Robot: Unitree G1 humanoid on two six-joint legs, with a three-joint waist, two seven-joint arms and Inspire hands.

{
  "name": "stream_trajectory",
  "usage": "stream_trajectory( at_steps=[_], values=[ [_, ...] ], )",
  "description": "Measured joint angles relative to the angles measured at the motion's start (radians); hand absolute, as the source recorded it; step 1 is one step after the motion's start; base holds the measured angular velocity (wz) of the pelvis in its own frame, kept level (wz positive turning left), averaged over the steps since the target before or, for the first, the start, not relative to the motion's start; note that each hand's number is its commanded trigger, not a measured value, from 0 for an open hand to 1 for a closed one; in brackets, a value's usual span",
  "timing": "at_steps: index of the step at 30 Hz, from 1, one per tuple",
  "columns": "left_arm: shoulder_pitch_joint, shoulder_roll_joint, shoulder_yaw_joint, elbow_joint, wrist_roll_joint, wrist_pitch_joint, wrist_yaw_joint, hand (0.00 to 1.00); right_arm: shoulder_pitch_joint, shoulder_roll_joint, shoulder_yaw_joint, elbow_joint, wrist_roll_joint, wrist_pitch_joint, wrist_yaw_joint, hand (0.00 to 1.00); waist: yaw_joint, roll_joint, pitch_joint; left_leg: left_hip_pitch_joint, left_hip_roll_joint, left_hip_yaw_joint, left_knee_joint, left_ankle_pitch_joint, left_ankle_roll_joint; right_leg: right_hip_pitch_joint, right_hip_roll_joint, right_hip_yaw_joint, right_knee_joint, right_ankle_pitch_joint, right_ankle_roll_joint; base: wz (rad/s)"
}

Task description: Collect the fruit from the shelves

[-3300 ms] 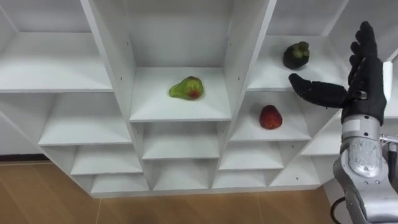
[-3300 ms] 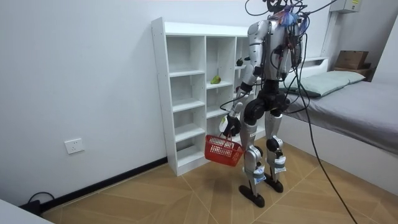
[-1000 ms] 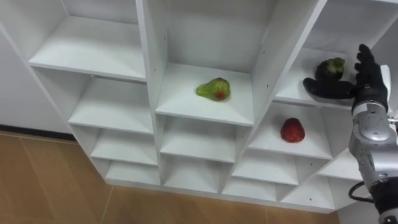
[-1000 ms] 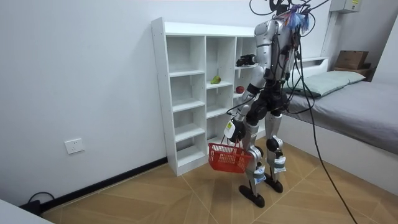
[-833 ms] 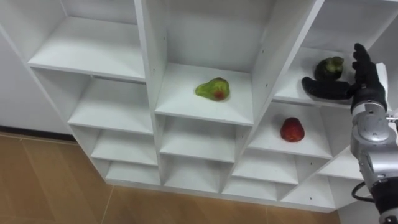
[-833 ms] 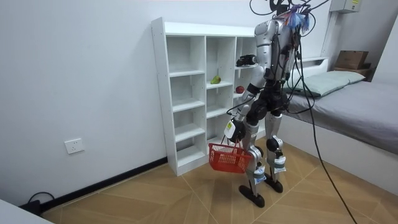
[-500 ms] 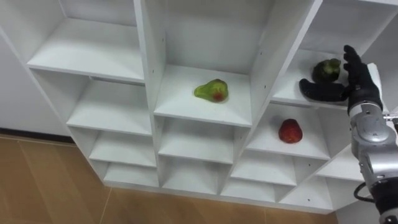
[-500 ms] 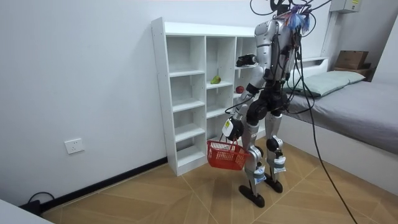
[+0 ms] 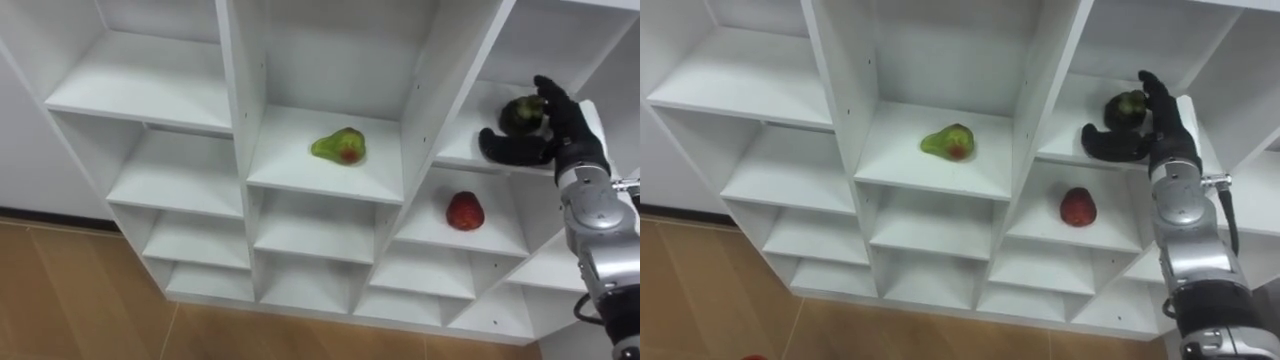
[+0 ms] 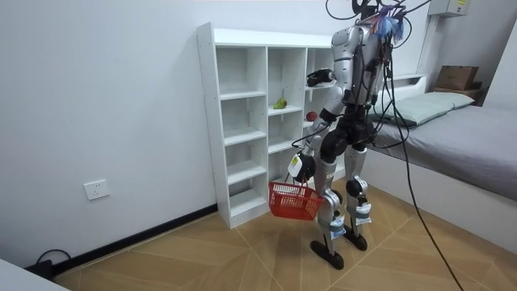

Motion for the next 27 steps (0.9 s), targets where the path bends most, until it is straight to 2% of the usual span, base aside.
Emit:
stream_trajectory(
  at_steps=[23,27],
  values=[
    [-0.003,0.003,-0.005,0.0,0.0,0.0,0.003,1.0,-0.019,-0.002,0.019,0.005,0.004,-0.002,0.025,1.0,0.005,-0.002,-0.0002,0.002,0.0,0.0,0.0,0.0,-0.001,0.0,0.0,-0.001,0.0,0.0,0.0,0.0],
    [-0.004,0.005,-0.028,0.0,-0.001,0.0,0.008,1.0,-0.019,-0.002,0.021,0.005,0.019,-0.002,0.026,1.0,0.004,-0.003,-0.0003,0.0,0.0,0.0,0.0,0.0,-0.001,0.002,0.0,-0.001,0.0,0.0,0.0,0.0]
  ],
)
